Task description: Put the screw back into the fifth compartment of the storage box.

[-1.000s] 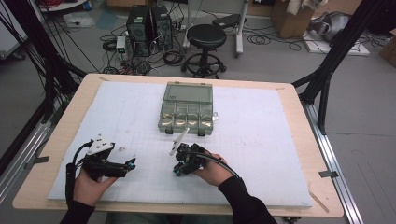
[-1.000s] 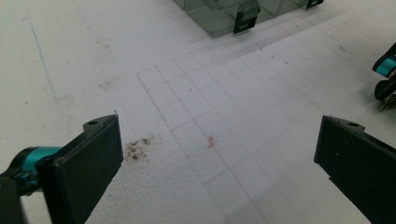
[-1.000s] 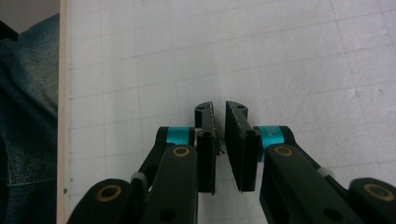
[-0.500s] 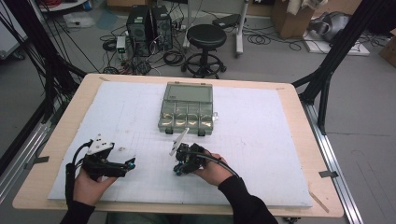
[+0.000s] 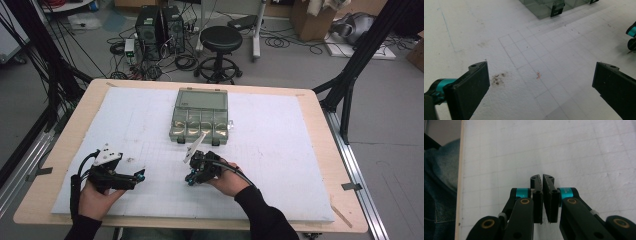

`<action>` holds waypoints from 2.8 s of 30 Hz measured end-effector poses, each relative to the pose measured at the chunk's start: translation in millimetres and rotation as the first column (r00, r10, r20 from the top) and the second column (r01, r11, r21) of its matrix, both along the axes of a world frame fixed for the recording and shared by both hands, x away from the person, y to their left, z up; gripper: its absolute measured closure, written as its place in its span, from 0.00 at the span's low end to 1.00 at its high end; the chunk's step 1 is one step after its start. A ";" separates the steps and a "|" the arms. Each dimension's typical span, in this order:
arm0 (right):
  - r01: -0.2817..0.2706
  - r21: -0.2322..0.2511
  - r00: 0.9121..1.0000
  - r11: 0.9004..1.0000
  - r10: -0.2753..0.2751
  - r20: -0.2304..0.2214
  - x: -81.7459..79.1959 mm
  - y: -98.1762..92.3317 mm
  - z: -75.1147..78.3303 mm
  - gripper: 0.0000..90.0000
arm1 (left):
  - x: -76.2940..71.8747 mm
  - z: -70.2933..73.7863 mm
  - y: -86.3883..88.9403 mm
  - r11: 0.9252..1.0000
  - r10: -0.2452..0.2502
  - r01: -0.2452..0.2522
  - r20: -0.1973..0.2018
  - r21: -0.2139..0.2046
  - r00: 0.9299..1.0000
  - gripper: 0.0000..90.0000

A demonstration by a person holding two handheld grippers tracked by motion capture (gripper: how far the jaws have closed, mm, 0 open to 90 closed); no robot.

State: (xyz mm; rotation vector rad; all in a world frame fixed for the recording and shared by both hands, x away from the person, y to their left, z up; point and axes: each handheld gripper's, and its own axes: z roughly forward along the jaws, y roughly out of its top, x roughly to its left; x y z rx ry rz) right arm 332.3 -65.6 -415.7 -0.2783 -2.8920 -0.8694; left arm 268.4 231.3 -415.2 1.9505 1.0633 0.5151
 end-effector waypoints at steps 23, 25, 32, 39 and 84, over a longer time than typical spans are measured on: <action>0.064 0.108 0.998 0.992 -0.065 0.009 21.8 -13.1 39.8 0.96 | -0.5 0.7 -0.4 1.000 -0.004 0.004 0.004 0.004 1.000 0.02; 0.063 0.110 0.998 0.992 -0.065 0.016 24.6 -12.3 45.0 0.96 | -0.6 0.8 -0.6 1.000 -0.004 0.004 0.004 0.003 1.000 0.02; 0.073 0.141 0.997 0.987 -0.075 0.011 35.9 -9.9 62.3 0.96 | -1.1 1.0 -0.7 1.000 -0.005 0.005 0.005 0.004 1.000 0.02; 0.074 0.146 0.997 0.987 -0.078 0.019 47.0 -6.6 74.1 0.96 | -1.5 1.3 -1.4 1.000 -0.006 0.006 0.006 0.012 1.000 0.02; 0.167 0.125 0.982 0.978 -0.175 0.063 126.2 23.8 89.7 0.96 | -1.7 0.9 -1.5 1.000 -0.007 0.007 0.009 0.009 1.000 0.02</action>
